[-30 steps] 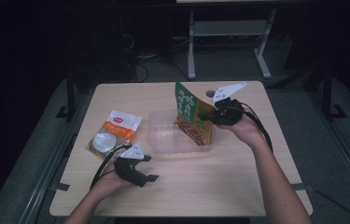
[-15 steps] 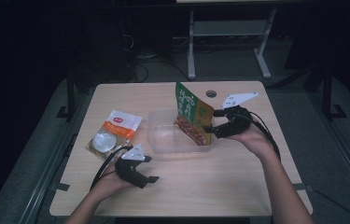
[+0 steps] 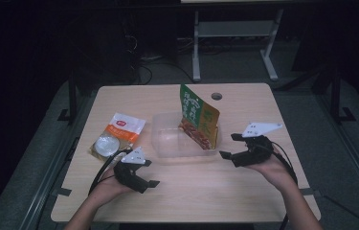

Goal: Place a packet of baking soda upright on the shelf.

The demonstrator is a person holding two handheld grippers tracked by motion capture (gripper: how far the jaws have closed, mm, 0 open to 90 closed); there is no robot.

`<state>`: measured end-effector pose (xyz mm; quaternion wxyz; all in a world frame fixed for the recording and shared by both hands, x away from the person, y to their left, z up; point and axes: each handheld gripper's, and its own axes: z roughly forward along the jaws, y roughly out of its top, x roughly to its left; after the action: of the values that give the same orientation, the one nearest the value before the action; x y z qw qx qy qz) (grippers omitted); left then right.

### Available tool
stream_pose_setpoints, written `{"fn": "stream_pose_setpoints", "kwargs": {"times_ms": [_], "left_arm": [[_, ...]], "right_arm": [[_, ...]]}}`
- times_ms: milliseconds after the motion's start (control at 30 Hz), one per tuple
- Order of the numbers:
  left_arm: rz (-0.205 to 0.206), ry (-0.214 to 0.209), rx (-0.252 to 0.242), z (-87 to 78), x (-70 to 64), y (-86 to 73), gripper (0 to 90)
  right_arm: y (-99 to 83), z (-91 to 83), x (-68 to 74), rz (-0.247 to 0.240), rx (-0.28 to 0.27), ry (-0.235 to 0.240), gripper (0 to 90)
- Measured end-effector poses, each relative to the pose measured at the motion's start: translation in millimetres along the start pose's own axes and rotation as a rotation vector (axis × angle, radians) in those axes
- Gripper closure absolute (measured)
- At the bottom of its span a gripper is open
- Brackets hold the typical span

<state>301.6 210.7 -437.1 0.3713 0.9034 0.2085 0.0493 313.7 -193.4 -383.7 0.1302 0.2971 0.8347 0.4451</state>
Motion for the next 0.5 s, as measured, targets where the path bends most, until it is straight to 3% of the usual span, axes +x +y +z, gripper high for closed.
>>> {"fn": "stream_pose_setpoints", "kwargs": {"times_ms": [167,267,300,433,500], "left_arm": [[-0.024,0.026,0.017,-8.5,5.3,-1.8,16.6],[-0.050,0.066,0.004,-19.8,13.1,-3.7,16.6],[-0.081,0.090,-0.008,-26.5,17.2,-5.2,16.6],[-0.107,0.126,-0.019,-37.7,27.0,-9.0,16.6],[-0.136,0.174,-0.027,-45.4,37.7,-14.3,16.6]], "right_arm": [[-28.6,-0.5,10.8,0.019,0.022,-0.012,18.4],[-43.2,-0.3,16.4,0.047,0.033,-0.008,18.5],[-46.0,-0.4,17.5,0.052,0.033,-0.012,18.5],[-55.1,-2.0,20.8,0.074,0.032,-0.008,18.3],[-63.3,-2.3,24.6,0.089,0.040,-0.001,18.3]]}}
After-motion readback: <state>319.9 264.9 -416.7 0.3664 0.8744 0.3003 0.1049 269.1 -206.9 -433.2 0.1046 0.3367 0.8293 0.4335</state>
